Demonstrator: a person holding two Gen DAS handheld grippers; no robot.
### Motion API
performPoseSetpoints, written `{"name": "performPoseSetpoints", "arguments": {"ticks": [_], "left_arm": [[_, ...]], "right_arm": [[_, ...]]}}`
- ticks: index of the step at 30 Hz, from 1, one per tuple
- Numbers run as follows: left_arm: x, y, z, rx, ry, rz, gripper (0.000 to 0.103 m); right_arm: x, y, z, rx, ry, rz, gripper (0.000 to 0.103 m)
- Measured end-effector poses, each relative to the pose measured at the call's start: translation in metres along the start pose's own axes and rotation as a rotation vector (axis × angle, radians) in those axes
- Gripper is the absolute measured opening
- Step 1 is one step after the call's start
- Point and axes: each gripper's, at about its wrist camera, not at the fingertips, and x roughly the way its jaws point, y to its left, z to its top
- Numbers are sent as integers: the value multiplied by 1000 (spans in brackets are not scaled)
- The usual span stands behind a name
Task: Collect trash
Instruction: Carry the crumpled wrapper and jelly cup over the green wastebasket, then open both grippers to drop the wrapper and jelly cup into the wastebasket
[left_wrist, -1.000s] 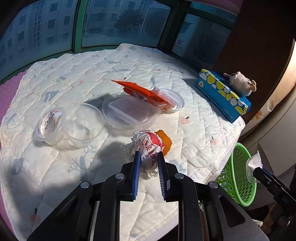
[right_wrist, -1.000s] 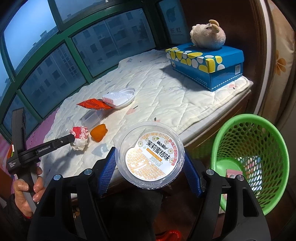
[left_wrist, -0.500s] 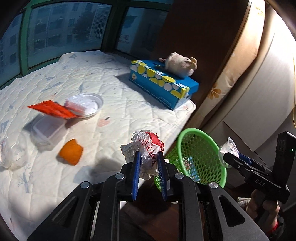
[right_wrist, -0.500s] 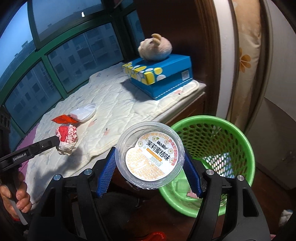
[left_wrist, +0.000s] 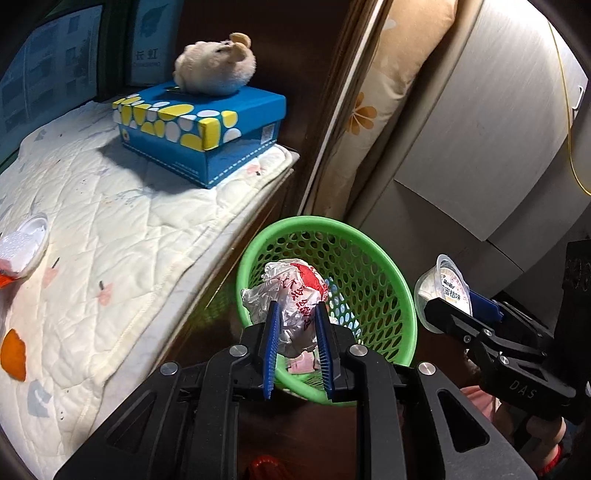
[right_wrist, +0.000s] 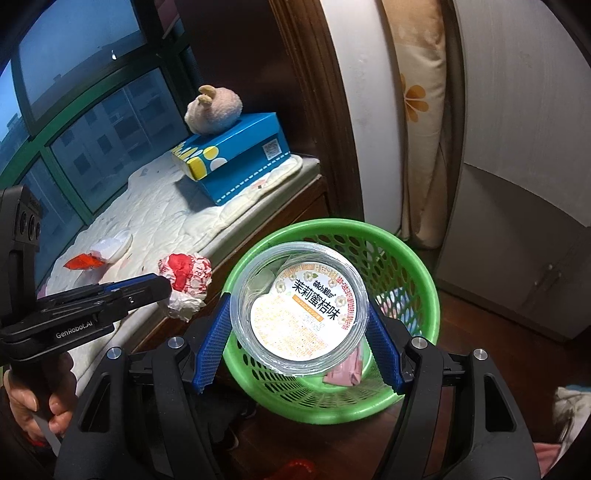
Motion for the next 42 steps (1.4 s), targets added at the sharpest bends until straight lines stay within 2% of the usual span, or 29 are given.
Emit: {"name": "performPoseSetpoints", "arguments": {"ticks": [4, 6, 7, 8, 15, 19, 32, 33, 35, 42], "left_arm": [[16, -12, 4, 13, 26, -19, 23], [20, -15, 5, 13, 32, -27, 31], [20, -15, 5, 8, 30, -22, 39], [19, -14, 4, 2, 26, -22, 41], [2, 4, -4, -42, 15, -4, 41], [-18, 18, -8, -50, -18, 41, 41], [-81, 80, -35, -170, -94, 146, 43], [-86, 85, -37, -180, -100, 149, 44], [-94, 96, -43, -205, -112, 165, 47], [-123, 137, -68, -289, -140, 212, 47]], "right_arm": [[0, -14, -3, 24, 5, -9, 69], [0, -19, -4, 32, 5, -14, 69], [0, -21, -5, 37, 8, -14, 69], [0, -23, -6, 39, 10, -14, 69], [12, -24, -7, 38, 34, -17, 69], [25, -22, -6, 44, 65, -16, 69], [90, -14, -9, 50, 194, -49, 70], [93, -14, -9, 52, 197, -55, 72], [97, -14, -11, 58, 205, -63, 76], [89, -2, -12, 49, 189, -53, 76]]}}
